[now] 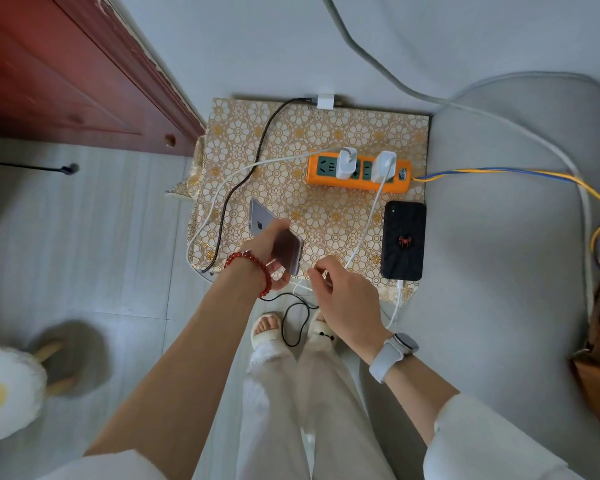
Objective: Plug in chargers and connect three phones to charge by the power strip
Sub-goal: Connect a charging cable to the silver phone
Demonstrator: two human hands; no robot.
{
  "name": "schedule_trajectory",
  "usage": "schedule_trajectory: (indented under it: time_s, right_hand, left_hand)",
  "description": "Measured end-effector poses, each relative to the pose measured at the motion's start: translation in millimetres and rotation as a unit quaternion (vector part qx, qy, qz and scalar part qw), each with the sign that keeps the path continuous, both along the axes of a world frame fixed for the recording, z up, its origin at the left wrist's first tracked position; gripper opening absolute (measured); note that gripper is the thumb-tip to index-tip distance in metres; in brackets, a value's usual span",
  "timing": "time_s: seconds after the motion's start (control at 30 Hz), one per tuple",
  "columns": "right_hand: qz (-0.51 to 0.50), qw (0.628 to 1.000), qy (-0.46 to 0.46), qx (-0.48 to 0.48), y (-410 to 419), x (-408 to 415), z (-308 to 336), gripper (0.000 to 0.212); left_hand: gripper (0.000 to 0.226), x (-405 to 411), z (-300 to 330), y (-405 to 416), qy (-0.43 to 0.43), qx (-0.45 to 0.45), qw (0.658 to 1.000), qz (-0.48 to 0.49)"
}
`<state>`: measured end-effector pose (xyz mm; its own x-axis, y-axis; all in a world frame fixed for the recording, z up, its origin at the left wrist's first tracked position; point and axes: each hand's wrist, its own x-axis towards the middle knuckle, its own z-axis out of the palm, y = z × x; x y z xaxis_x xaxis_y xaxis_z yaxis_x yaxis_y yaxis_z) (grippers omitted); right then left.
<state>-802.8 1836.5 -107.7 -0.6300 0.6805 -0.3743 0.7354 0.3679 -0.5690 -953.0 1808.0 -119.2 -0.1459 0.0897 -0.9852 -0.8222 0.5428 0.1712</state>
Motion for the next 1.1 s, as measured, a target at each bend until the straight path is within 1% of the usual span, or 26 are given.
schedule_trajectory:
  time_s: [0.1,0.2,0.27,0.4,0.57,0.63,0.7,0.83,0.9,0.97,1.0,1.07,1.1]
  right_hand:
    - [0.000,1.000,-0.007,0.005,1.2,-1.7,0.0,0.021]
    - [0.002,0.999,-0.013,0.034,-0.2,-4.2,0.0,0.022]
    - [-0.002,0.999,-0.014,0.046,-2.2,-5.7,1.0,0.022]
    - [-0.039,0.996,0.022,0.072,-6.4,-5.1,3.0,0.022]
    - [-0.054,0.994,0.048,0.086,-9.2,-4.9,4.3,0.020]
    - [-0.044,0.994,0.054,0.089,-9.2,-4.2,3.8,0.019]
    - [-0.030,0.993,0.055,0.096,-8.2,-4.5,2.5,0.019]
    - [-0.031,0.993,0.056,0.094,-3.1,-3.5,-4.4,0.019]
    - [-0.003,0.996,0.040,0.074,-1.4,-0.1,-10.5,0.021]
    - [0.039,0.998,0.019,0.047,1.4,6.2,-15.0,0.024]
    - [0.045,0.998,0.025,0.041,4.9,10.8,-17.2,0.024]
    - [0.037,0.998,0.027,0.042,17.1,21.4,-24.7,0.022]
    - [0.043,0.998,-0.005,0.050,25.1,26.3,-29.6,0.028]
  left_hand:
    - [0.051,2.4,1.4,1.1,0.015,-0.002,1.000,-0.002]
    - [0.060,7.4,3.3,3.6,0.059,-0.013,0.998,-0.014]
    - [0.060,11.0,6.4,6.0,0.084,-0.018,0.996,-0.016]
    - [0.063,14.0,9.3,7.5,0.121,-0.014,0.992,-0.022]
    - [0.053,18.2,6.7,4.8,0.171,-0.012,0.984,-0.044]
    - [0.047,17.3,5.7,4.7,0.175,-0.005,0.982,-0.066]
    - [0.046,14.9,5.2,6.1,0.167,0.011,0.983,-0.079]
    - [0.057,10.9,-0.4,7.8,0.162,0.018,0.983,-0.083]
    - [0.057,10.0,-7.5,5.8,0.158,0.015,0.983,-0.093]
    - [0.058,12.7,-17.1,1.1,0.166,0.008,0.977,-0.130]
    - [0.061,16.0,-23.2,-0.9,0.184,0.001,0.968,-0.170]
    - [0.077,24.8,-34.9,-4.5,0.233,-0.028,0.933,-0.271]
    - [0.083,29.8,-40.0,-4.9,0.259,-0.042,0.911,-0.319]
